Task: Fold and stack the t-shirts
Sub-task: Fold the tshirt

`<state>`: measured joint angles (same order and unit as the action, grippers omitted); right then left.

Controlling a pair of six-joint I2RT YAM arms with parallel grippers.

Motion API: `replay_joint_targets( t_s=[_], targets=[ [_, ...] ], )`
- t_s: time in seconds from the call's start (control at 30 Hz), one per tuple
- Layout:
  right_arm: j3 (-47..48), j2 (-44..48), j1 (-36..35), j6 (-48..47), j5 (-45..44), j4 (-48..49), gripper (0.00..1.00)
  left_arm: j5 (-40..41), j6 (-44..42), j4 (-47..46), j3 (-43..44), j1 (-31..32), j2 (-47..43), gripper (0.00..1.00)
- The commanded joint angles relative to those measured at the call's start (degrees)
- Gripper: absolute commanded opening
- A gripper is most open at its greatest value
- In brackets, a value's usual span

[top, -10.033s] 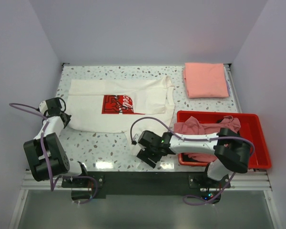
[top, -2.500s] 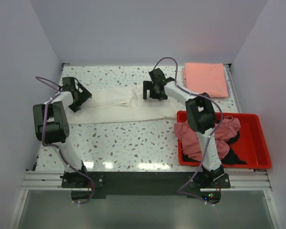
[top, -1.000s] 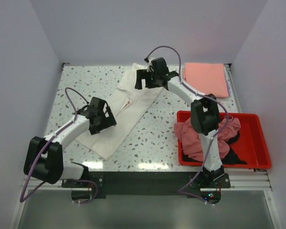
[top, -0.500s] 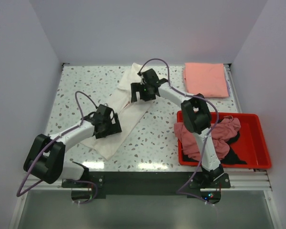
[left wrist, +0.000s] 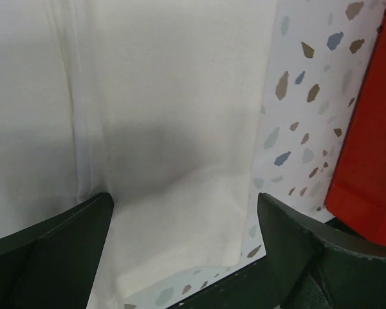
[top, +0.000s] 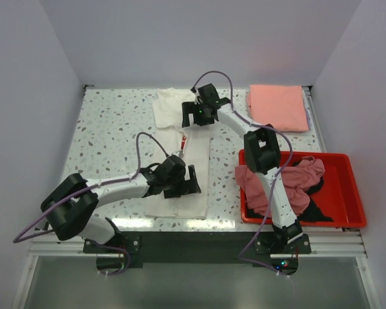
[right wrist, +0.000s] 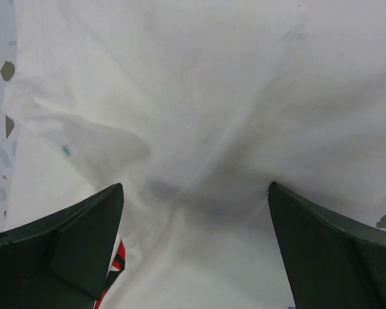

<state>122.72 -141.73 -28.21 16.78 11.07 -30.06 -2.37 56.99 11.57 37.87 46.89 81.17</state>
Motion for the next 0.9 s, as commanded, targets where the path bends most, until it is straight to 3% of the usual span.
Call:
replay_joint_targets(
  t_s=[0.0,0.23,0.47,0.63,0.7,0.83,0.87],
  targets=[
    [1.91,-3.64,2.89,-4.2,-0.26,-3.6,0.99,-2.47,6.55,1.78,3.24,4.51,6.27,1.0],
    [1.38,-2.59,2.98,-5.87,2.38,-3.33,0.99,0.78,6.47,7.57,10.55,7.33,10.07,1.0],
    [3.33,3.03,2.81,-6.05,2.55,-4.22,0.99,4.2,4.36,13.12,13.89,9.26,3.93,1.0],
    [-0.27,12.94,2.81,-5.61,1.15,-4.03,0.99,7.9,4.7,18.91,14.08,10.94,-2.14,1.0],
    [-6.06,17.52,1.93,-6.4,-0.42,-4.21,0.99,9.4,5.93,20.06,11.54,10.94,-6.18,1.0],
    [-27.4,33.76,-1.76,-4.39,-7.53,2.28,0.99,11.95,9.53,24.35,5.39,10.94,-13.65,1.0],
    [-36.58,39.98,-3.16,-2.12,-8.51,5.51,0.99,13.6,10.41,25.33,3.03,10.94,-16.36,1.0]
  ],
)
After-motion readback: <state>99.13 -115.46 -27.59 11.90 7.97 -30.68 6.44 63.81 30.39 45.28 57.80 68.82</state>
